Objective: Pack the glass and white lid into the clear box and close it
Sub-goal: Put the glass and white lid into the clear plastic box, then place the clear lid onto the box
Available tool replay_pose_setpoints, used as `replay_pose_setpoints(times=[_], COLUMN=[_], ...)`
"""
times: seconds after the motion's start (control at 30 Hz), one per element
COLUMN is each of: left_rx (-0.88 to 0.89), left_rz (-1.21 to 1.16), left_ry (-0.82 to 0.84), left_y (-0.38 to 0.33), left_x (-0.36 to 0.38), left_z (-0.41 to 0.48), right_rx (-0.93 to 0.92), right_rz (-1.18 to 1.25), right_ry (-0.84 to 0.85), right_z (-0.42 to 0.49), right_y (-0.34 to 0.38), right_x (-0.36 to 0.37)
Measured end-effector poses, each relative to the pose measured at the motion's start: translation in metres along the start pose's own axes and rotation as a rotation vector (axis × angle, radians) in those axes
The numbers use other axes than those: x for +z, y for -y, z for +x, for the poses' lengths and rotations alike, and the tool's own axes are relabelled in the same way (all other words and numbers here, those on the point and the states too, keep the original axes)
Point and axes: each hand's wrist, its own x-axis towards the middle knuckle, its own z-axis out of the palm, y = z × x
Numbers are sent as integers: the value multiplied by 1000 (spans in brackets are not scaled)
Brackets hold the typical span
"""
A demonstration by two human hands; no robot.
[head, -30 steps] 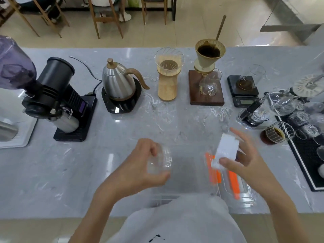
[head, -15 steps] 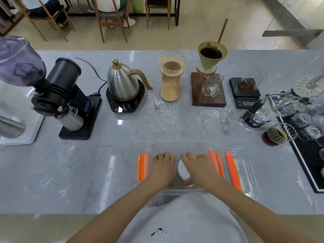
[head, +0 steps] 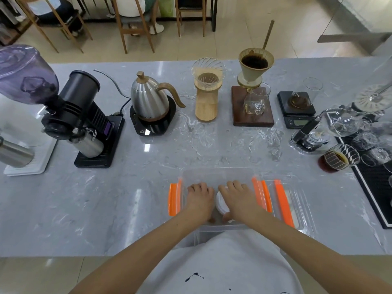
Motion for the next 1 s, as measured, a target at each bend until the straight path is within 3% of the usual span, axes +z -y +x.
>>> replay_pose_setpoints(times=[0.23, 0.3, 0.37, 0.43, 0.5, 0.57, 0.67, 0.77, 0.87, 1.0], left_rx=[-40, -38, -18, -34, -97, -148, -156, -173, -150, -86], left_rz=[-175, -216, -343, -543, -692, -836, -1067, -1161, -1212, -1383], left_ry=[73, 31, -138, -460, -778, -840, -617, -589, -601, -571], left_y=[6, 14, 22, 30, 39, 45, 52, 52, 51, 56], left_x=[-20, -26, -32, -34, -28, -18, -2, 8, 10, 17], left_z=[1, -7, -19, -33, -41, -42, -32, -26, -24, -18], right_rx=[89, 72, 130, 404, 723, 945, 1226, 1396, 1520, 1505], right_rz=[161, 321, 575, 777, 885, 924, 836, 834, 903, 1763], right_ry=[87, 10, -298, -730, -988, -966, -570, -358, -530, -820], right_z=[-10, -24, -49, -73, -90, -99, -113, -137, -154, -163], right_y=[-2, -10, -18, -28, -42, -55, -57, -43, -37, -48], right_x=[-22, -41, -56, -56, -40, -5, 53, 90, 110, 113])
